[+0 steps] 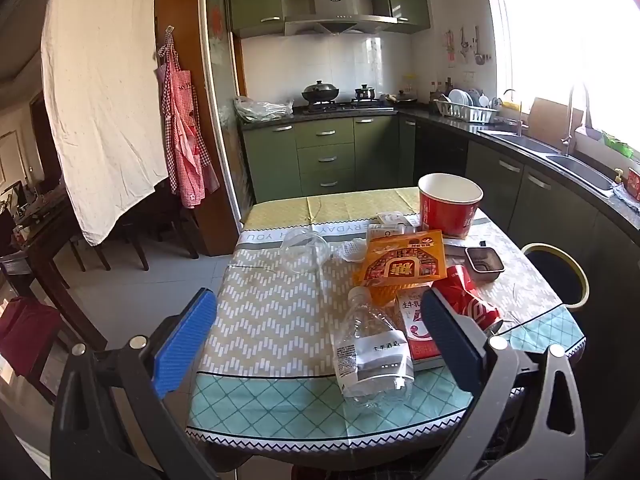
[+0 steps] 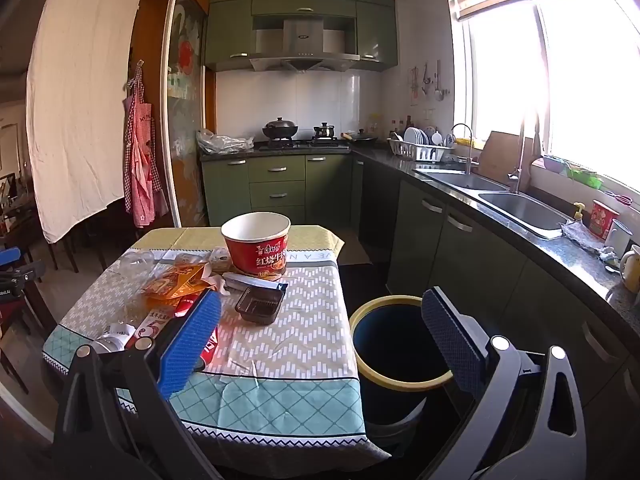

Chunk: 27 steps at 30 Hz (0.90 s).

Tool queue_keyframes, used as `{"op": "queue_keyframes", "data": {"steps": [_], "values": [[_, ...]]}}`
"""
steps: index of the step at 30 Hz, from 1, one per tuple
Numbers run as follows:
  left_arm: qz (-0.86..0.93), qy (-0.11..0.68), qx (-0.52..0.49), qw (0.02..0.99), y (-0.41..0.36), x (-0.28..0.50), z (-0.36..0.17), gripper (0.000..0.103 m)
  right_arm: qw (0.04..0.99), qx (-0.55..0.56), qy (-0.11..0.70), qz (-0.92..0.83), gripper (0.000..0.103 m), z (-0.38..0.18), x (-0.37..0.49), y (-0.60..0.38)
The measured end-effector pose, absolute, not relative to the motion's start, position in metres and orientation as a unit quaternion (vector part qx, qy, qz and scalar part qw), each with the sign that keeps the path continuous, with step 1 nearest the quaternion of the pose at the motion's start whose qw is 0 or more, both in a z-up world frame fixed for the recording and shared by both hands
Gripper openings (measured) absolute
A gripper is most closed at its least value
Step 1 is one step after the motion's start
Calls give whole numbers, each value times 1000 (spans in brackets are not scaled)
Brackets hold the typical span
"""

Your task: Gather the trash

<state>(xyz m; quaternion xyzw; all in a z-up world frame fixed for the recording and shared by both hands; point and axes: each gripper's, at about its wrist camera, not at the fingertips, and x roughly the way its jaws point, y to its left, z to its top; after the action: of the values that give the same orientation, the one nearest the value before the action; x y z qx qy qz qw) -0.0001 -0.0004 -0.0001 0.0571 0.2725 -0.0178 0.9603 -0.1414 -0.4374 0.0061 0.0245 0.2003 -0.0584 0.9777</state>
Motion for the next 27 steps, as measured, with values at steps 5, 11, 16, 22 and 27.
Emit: {"op": "queue_keyframes", "data": {"steps": [5, 11, 16, 22, 27], "values": [[-21, 276, 58, 959, -1, 4, -1, 97, 977, 22, 202, -62, 99, 6, -140, -437], [-27, 282, 60, 957, 2, 17, -2, 97, 978, 21, 201, -60, 99, 6, -140, -436], [-17, 266, 61, 962, 3, -3, 7, 97, 978, 20, 201, -60, 99, 6, -139, -436], [-15, 267, 66, 961, 3, -2, 4, 97, 978, 20, 201, -59, 99, 5, -139, -436], [-16, 267, 67, 961, 3, -2, 4, 97, 978, 20, 201, -59, 99, 9, -137, -433]]}}
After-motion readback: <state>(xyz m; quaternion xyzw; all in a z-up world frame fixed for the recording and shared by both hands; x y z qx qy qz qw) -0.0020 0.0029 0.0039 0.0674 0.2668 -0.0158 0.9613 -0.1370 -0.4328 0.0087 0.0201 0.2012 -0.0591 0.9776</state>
